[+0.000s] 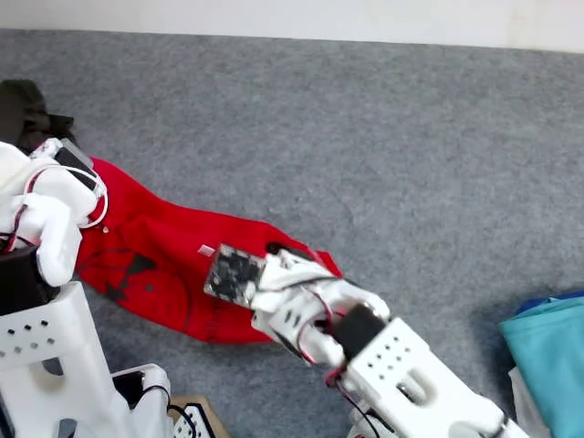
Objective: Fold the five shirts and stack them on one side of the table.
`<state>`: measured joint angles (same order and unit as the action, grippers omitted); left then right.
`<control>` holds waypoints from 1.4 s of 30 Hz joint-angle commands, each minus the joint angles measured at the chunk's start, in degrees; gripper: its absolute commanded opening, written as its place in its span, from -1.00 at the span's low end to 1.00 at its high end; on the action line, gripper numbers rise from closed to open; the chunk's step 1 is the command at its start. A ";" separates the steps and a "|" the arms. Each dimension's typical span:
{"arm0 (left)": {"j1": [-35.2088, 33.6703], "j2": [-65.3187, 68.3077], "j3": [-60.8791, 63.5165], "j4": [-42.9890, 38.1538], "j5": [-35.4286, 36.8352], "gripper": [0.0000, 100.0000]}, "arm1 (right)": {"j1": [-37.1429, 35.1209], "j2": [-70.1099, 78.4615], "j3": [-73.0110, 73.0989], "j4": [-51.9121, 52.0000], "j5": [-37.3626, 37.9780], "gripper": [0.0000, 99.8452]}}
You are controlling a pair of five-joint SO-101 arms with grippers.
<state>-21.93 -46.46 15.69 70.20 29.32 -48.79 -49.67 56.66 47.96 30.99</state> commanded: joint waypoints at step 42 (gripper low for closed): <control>1.01 -0.48 8.31 -4.75 0.26 -0.98 | 6.90 38.99 -16.40 -16.13 -2.37 -0.93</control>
<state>-21.93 -46.46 23.60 66.51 29.32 -43.52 -10.29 42.86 33.19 28.97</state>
